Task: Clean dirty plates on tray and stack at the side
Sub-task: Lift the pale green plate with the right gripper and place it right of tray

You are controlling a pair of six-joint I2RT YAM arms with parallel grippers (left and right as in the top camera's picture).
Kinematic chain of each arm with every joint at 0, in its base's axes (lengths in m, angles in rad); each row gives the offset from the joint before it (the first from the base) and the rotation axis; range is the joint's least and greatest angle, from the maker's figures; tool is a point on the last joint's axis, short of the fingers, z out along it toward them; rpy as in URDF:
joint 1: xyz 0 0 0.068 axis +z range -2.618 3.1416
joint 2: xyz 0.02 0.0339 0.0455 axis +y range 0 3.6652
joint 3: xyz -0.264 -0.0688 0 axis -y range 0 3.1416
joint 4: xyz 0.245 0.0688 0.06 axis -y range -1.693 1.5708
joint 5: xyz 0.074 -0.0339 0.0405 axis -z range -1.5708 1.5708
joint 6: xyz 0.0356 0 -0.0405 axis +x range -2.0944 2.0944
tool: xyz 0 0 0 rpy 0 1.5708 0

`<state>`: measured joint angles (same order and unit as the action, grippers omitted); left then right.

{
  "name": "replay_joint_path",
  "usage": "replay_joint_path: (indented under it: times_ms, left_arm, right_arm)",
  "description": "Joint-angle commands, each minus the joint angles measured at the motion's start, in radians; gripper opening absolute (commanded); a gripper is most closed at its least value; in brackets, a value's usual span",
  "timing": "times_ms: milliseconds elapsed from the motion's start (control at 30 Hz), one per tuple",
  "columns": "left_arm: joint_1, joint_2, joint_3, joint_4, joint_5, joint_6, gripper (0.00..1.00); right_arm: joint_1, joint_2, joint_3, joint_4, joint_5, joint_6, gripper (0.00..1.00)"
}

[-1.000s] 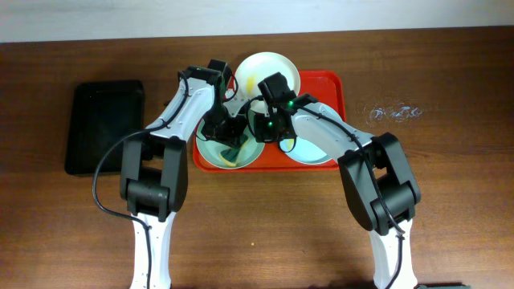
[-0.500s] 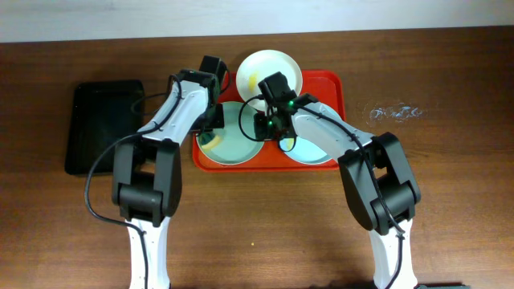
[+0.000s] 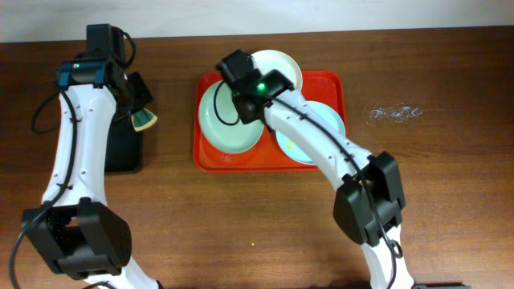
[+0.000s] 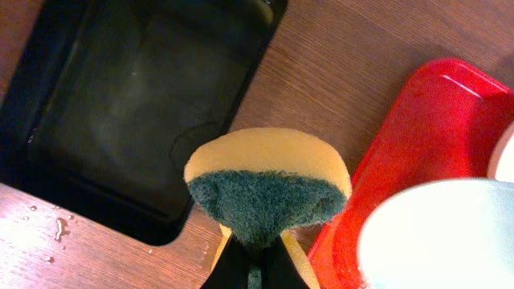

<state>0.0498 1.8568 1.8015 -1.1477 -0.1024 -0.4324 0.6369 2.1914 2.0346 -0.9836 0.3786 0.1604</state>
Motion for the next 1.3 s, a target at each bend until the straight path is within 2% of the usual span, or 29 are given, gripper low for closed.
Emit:
replay_joint_path:
  times_ms: [0,33,133,267,333,367,400,467,500,533,567,600,633,700,733,767,833,867,933,1000,1067,1133,1233,1267]
  left_arm:
    - [0.021,-0.011,-0.002,-0.013,0.032,-0.019,0.0]
    - [0.023,-0.011,-0.002,-0.014,0.032,-0.019,0.0]
    - [0.023,-0.011,-0.002,-0.014,0.032,-0.02,0.0]
    - [0.023,-0.011,-0.002,-0.017,0.032,-0.02,0.0]
    - [0.023,-0.011,-0.002,-0.021,0.032,-0.02,0.0]
    - [0.023,-0.011,-0.002,-0.022,0.032,-0.019,0.0]
    - [0.023,-0.011,-0.002,-0.025,0.031,-0.019,0.0]
    - [0.023,-0.011,-0.002,-0.032,0.034,-0.02,0.0]
    - [0.023,-0.011,-0.002,-0.033,0.043,-0.02,0.0]
    - [0.023,-0.011,-0.002,-0.031,0.044,-0.021,0.0]
    - [0.023,-0.011,-0.002,-0.031,0.043,-0.021,0.0]
    - [0.023,-0.011,-0.002,-0.031,0.043,-0.021,0.0]
    - [0.023,-0.011,-0.002,-0.031,0.043,-0.021,0.0]
    - [0.023,-0.011,-0.002,-0.032,0.043,-0.02,0.0]
    - [0.022,-0.011,-0.002,-0.032,0.043,-0.02,0.0]
    - [0.022,-0.011,-0.002,-0.032,0.043,-0.02,0.0]
    - [0.022,-0.011,-0.002,-0.032,0.043,-0.02,0.0]
    - [0.022,-0.011,-0.002,-0.032,0.043,-0.02,0.0]
    - [0.023,-0.011,-0.002,-0.032,0.043,-0.019,0.0]
    - [0.022,-0.011,-0.002,-0.032,0.043,-0.02,0.0]
    - [0.022,-0.011,-0.002,-0.031,0.044,-0.02,0.0]
    - [0.022,-0.009,-0.002,-0.032,0.043,-0.019,0.0]
    - [0.022,-0.006,-0.004,-0.031,0.044,-0.02,0.0]
    - [0.022,-0.006,-0.013,-0.025,0.045,-0.02,0.0]
  right_arm:
    - [0.085,-0.039,0.075,0.016,0.478,-0.249,0.04]
    - [0.124,-0.039,0.075,0.053,0.632,-0.373,0.04]
    - [0.19,-0.039,0.075,0.182,0.882,-0.599,0.04]
    - [0.24,-0.039,0.075,0.288,0.98,-0.794,0.04]
    - [0.246,-0.039,0.075,0.319,0.998,-0.764,0.04]
    - [0.243,-0.039,0.072,0.305,0.983,-0.636,0.04]
    - [0.228,-0.038,0.058,0.182,0.829,-0.391,0.04]
    - [0.172,-0.026,0.018,0.066,0.509,-0.341,0.04]
    - [0.18,-0.037,0.023,0.02,0.571,-0.304,0.04]
    - [0.214,-0.068,0.042,0.05,0.813,-0.301,0.04]
    - [0.231,-0.087,0.052,0.097,0.949,-0.302,0.04]
    - [0.241,-0.108,0.055,0.146,0.98,-0.301,0.04]
    - [0.235,-0.113,0.054,0.138,0.819,-0.301,0.04]
    - [0.164,-0.086,0.014,0.079,0.374,-0.301,0.04]
    - [0.127,-0.072,-0.003,0.033,0.267,-0.269,0.04]
    - [0.072,-0.075,-0.004,-0.058,0.209,-0.091,0.04]
    - [-0.043,-0.152,-0.004,-0.074,0.023,-0.048,0.04]
    - [-0.126,-0.187,-0.004,-0.072,-0.146,-0.072,0.04]
    - [-0.401,-0.198,-0.006,-0.094,-0.506,-0.103,0.04]
    - [-0.687,-0.163,-0.045,-0.129,-0.754,-0.103,0.04]
    - [-0.895,-0.108,-0.103,-0.113,-0.776,-0.103,0.04]
    - [-1.059,-0.079,-0.217,-0.006,-0.776,-0.103,0.04]
    - [-1.149,-0.06,-0.38,0.211,-0.775,-0.1,0.04]
    - [-1.148,-0.056,-0.435,0.293,-0.775,-0.099,0.07]
